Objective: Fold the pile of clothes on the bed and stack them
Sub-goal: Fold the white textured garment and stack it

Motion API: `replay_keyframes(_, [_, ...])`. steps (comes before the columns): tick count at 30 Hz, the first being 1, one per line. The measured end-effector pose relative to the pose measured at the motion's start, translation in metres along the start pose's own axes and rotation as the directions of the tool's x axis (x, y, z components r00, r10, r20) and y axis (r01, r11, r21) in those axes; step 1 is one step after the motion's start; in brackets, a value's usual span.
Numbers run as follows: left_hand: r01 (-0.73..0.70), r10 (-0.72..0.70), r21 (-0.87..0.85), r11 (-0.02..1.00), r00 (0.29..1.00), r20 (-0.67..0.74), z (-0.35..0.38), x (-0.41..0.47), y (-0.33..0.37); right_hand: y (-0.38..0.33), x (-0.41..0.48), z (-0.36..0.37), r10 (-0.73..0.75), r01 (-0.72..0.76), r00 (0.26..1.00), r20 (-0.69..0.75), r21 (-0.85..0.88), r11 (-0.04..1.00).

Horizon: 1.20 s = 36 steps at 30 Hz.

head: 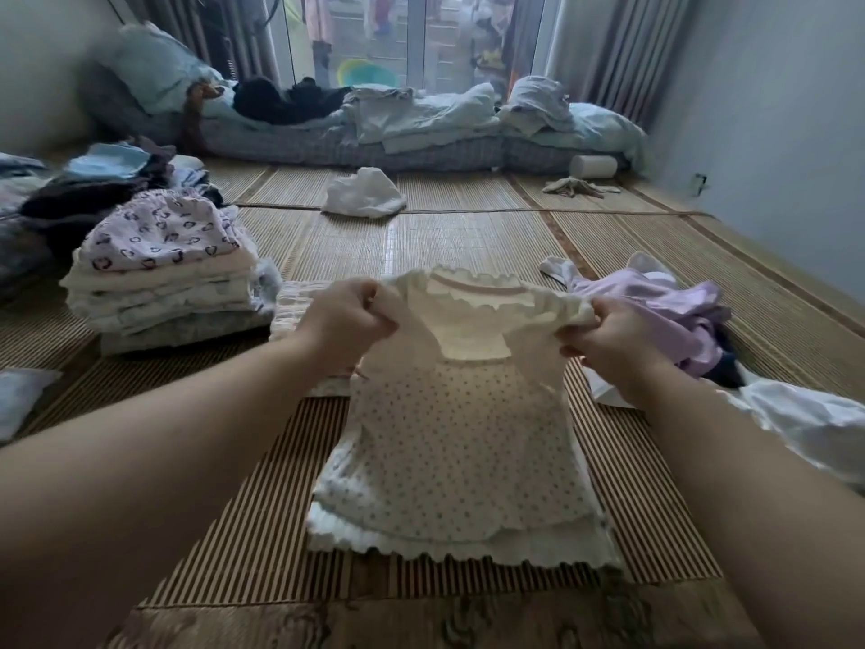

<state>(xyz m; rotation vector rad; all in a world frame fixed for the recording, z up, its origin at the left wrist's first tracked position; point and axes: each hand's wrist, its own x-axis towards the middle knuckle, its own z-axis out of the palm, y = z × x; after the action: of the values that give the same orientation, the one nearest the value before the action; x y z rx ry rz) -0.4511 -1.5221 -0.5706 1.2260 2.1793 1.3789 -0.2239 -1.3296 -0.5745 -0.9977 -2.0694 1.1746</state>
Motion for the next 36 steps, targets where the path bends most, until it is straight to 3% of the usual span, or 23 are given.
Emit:
replay_keyframes(3, [-0.171, 0.149, 0.378, 0.910, 0.985, 0.087, 0.004, -0.029, -0.019, 0.021, -0.032, -0.005, -0.088, 0.106, 0.992, 0.090, -0.226, 0.968])
replay_keyframes(4, [-0.234, 0.199, 0.420, 0.877, 0.972, 0.126, 0.005, -0.041, -0.027, 0.028, -0.047, -0.006, -0.068, 0.112, 0.985, 0.156, -0.287, 0.951])
replay_keyframes(6, [-0.359, 0.277, 0.328, 0.874, 0.922, 0.270, 0.004, -0.067, -0.045, 0.043, -0.076, -0.007, 0.010, 0.101, 0.961, 0.277, -0.385, 0.917])
replay_keyframes(9, [-0.451, 0.223, 0.401, 0.797, 0.838, 0.498, 0.002, -0.101, -0.069, 0.054, -0.107, -0.011, 0.107, 0.104, 0.912, 0.395, -0.476, 0.873])
replay_keyframes(13, [-0.438, 0.167, 0.385, 0.813, 0.808, 0.565, -0.006, -0.116, -0.079, 0.041, -0.121, -0.013, 0.215, 0.068, 0.857, 0.469, -0.515, 0.855])
replay_keyframes(15, [-0.450, 0.152, 0.380, 0.808, 0.783, 0.603, -0.009, -0.119, -0.078, 0.033, -0.128, -0.001, 0.273, -0.002, 0.852, 0.446, -0.519, 0.855])
replay_keyframes(17, [-0.440, 0.142, 0.387, 0.810, 0.789, 0.598, -0.010, -0.122, -0.076, 0.033, -0.134, 0.013, 0.257, 0.040, 0.875, 0.411, -0.591, 0.806])
replay_keyframes(19, [-0.405, 0.122, 0.408, 0.818, 0.816, 0.565, -0.006, -0.127, -0.072, 0.041, -0.133, 0.025, 0.205, 0.132, 0.904, 0.375, -0.701, 0.701])
replay_keyframes(21, [-0.400, 0.121, 0.447, 0.800, 0.837, 0.533, 0.005, -0.132, -0.060, 0.047, -0.120, 0.031, 0.240, 0.130, 0.912, 0.332, -0.791, 0.598])
replay_keyframes(24, [-0.493, 0.153, 0.549, 0.675, 0.821, 0.549, 0.033, -0.138, -0.033, 0.049, -0.090, 0.035, 0.306, 0.046, 0.923, 0.234, -0.854, 0.518])
replay_keyframes(26, [-0.527, 0.113, 0.595, 0.607, 0.798, 0.592, 0.062, -0.144, -0.010, 0.047, -0.074, 0.036, 0.267, 0.008, 0.950, 0.161, -0.869, 0.495])
replay_keyframes(28, [-0.570, 0.098, 0.574, 0.589, 0.755, 0.649, 0.093, -0.153, 0.013, 0.045, -0.070, 0.037, 0.153, 0.016, 0.982, 0.115, -0.846, 0.533])
replay_keyframes(29, [-0.575, 0.114, 0.526, 0.627, 0.735, 0.668, 0.105, -0.158, 0.022, 0.044, -0.074, 0.036, 0.084, 0.033, 0.991, 0.103, -0.806, 0.591])
replay_keyframes(32, [-0.591, 0.243, 0.373, 0.715, 0.711, 0.660, 0.109, -0.161, 0.028, 0.043, -0.102, 0.029, -0.212, 0.253, 0.967, 0.140, -0.573, 0.780])
replay_keyframes(34, [-0.580, 0.257, 0.351, 0.735, 0.717, 0.648, 0.093, -0.153, 0.013, 0.046, -0.130, 0.017, -0.304, 0.394, 0.915, 0.264, -0.422, 0.817])
replay_keyframes(36, [-0.537, 0.143, 0.380, 0.753, 0.698, 0.702, 0.069, -0.146, -0.011, 0.052, -0.161, 0.007, -0.214, 0.423, 0.849, 0.482, -0.381, 0.822])
